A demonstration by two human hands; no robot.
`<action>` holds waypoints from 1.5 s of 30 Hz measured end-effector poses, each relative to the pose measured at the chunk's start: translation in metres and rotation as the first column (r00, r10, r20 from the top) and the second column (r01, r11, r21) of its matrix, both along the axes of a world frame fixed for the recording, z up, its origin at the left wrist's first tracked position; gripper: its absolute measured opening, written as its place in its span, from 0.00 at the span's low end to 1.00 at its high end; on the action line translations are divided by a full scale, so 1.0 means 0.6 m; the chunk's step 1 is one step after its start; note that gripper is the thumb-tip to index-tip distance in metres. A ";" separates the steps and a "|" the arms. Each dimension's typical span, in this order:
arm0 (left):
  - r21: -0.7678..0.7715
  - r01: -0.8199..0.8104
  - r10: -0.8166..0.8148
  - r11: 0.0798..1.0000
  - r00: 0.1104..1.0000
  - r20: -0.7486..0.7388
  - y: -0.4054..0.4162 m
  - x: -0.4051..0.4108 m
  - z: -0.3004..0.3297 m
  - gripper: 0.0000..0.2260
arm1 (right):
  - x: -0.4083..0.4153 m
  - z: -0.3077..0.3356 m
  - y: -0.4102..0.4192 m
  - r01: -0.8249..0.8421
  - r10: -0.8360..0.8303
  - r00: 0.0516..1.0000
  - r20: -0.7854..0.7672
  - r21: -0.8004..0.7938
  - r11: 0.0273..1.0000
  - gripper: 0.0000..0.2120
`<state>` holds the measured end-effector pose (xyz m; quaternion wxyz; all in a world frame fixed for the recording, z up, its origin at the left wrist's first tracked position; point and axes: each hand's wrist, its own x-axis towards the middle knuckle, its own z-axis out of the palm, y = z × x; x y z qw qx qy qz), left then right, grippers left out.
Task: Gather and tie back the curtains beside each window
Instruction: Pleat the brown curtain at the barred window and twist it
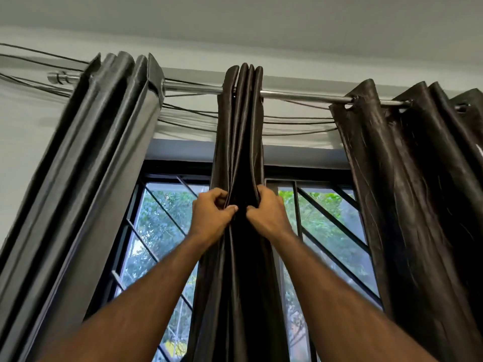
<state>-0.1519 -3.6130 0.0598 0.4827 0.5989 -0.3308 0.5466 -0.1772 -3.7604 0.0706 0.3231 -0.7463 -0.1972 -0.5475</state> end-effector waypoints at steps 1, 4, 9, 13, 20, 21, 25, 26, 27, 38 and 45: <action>0.001 0.012 -0.012 1.000 1.000 -0.012 -0.007 0.006 -0.019 0.06 | 0.006 -0.020 0.002 -0.019 0.019 1.000 0.021 0.015 1.000 0.12; -0.013 0.062 -0.063 0.998 0.997 -0.047 -0.026 0.020 -0.084 0.04 | 0.012 -0.082 0.016 -0.106 0.105 0.992 0.064 0.004 0.994 0.12; -0.025 0.128 -0.131 0.991 0.980 -0.153 -0.028 0.032 -0.194 0.09 | 0.004 -0.196 0.008 -0.262 0.255 0.960 0.114 0.053 0.964 0.26; -0.091 0.258 -0.272 0.962 0.930 -0.247 -0.025 0.026 -0.296 0.10 | 0.005 -0.297 0.009 -0.273 0.261 0.953 0.156 0.062 0.960 0.10; -0.075 0.075 -0.092 0.994 0.965 -0.246 -0.016 -0.007 -0.502 0.09 | -0.009 -0.504 0.026 -0.253 0.247 0.967 0.055 0.219 0.942 0.13; -0.082 0.074 -0.092 0.994 0.964 -0.249 -0.019 -0.015 -0.525 0.09 | -0.010 -0.527 0.028 -0.247 0.240 0.969 0.058 0.220 0.944 0.15; -0.170 0.082 -0.134 0.982 0.939 -0.317 -0.018 -0.030 -0.571 0.12 | -0.015 -0.576 0.032 -0.146 0.130 0.987 0.094 0.193 0.970 0.12; -0.173 0.067 -0.120 0.983 0.940 -0.321 -0.017 -0.032 -0.574 0.14 | -0.015 -0.579 0.031 -0.098 0.079 0.991 0.104 0.198 0.975 0.12; -0.163 0.050 -0.100 0.985 0.945 -0.312 -0.016 -0.035 -0.576 0.16 | -0.017 -0.581 0.031 -0.045 0.022 0.993 0.112 0.206 0.977 0.12; -0.207 -0.033 -0.003 0.978 0.985 -0.172 0.002 -0.045 -0.502 0.09 | -0.058 -0.537 0.056 0.319 -0.340 0.917 0.209 0.128 0.939 0.19; -0.187 -0.155 0.121 0.970 0.976 -0.179 0.072 0.002 -0.438 0.12 | -0.048 -0.467 0.057 0.387 -0.398 0.889 0.227 0.092 0.917 0.24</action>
